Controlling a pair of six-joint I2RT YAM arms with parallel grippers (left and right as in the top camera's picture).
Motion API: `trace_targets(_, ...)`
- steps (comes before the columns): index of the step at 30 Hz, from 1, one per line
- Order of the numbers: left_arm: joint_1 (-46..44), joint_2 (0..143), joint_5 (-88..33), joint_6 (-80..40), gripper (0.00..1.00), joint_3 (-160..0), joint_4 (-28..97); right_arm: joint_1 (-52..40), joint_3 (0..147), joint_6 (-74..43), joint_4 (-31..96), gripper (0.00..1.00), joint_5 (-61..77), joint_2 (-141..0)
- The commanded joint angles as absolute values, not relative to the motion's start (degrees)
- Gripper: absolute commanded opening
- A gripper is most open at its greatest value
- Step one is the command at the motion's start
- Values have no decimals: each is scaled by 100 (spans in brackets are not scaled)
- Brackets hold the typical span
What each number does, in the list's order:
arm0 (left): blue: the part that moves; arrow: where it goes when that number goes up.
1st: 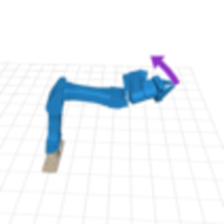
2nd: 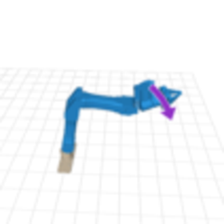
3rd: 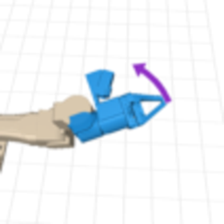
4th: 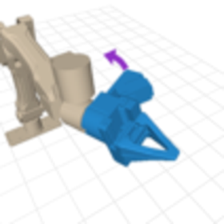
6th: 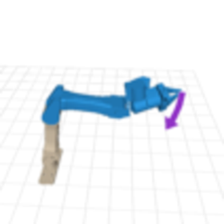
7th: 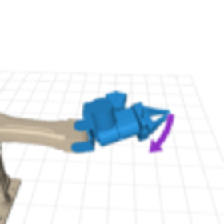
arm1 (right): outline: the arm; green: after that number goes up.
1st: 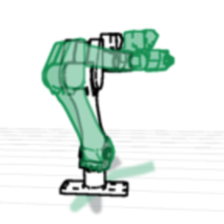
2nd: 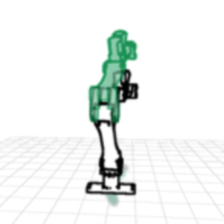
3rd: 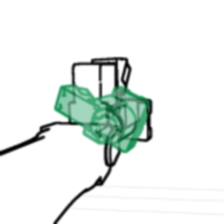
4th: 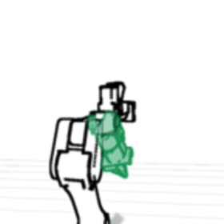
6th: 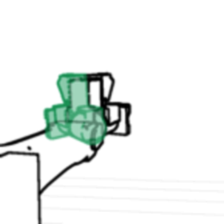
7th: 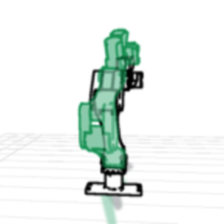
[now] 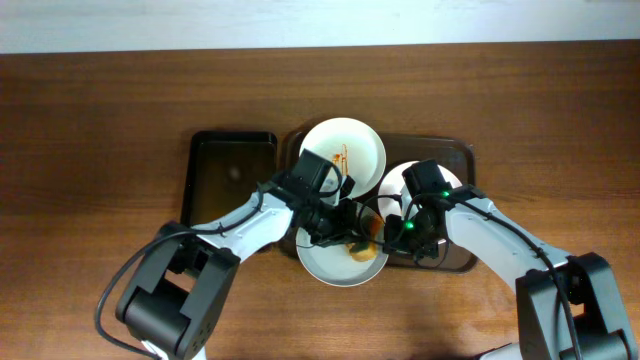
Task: Clean dirty plates on tray and stack at the side
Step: 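Scrub the front plate with the sponge using the left gripper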
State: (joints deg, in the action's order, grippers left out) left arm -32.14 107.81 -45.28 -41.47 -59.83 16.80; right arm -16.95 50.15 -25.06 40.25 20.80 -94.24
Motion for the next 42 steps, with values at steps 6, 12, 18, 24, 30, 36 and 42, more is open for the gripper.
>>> trace_targets(6, -3225, 10822, -4866, -4558, 0, -5719, 1428, -1741, 5081, -2495, 4029, 18, 2032, -9456)
trace_targets(12, -3238, 10833, -4989, -4563, 0, -5697, 1540, -1741, 5081, -2493, 4027, 18, 2032, -9456)
trace_targets(18, -3474, 10864, -4447, -4563, 0, -5618, 1553, -1741, 5081, -2493, 4032, 18, 2032, -9456)
trace_targets(24, -3382, 10864, -2268, -4471, 0, -5618, 1914, -1741, 5081, -2493, 4093, 18, 2029, -9456)
trace_targets(30, -2593, 10862, -2158, -3310, 0, -5621, 1916, -1741, 5081, -2493, 4097, 18, 2029, -9456)
trace_targets(36, -2569, 10068, -1645, -2574, 0, -5642, 2438, -1741, 5081, -2491, 4160, 18, 2025, -9456)
trace_targets(42, -2569, 8849, -613, -2556, 0, -5642, 2768, -1741, 5081, -2491, 4023, 18, 2027, -9456)
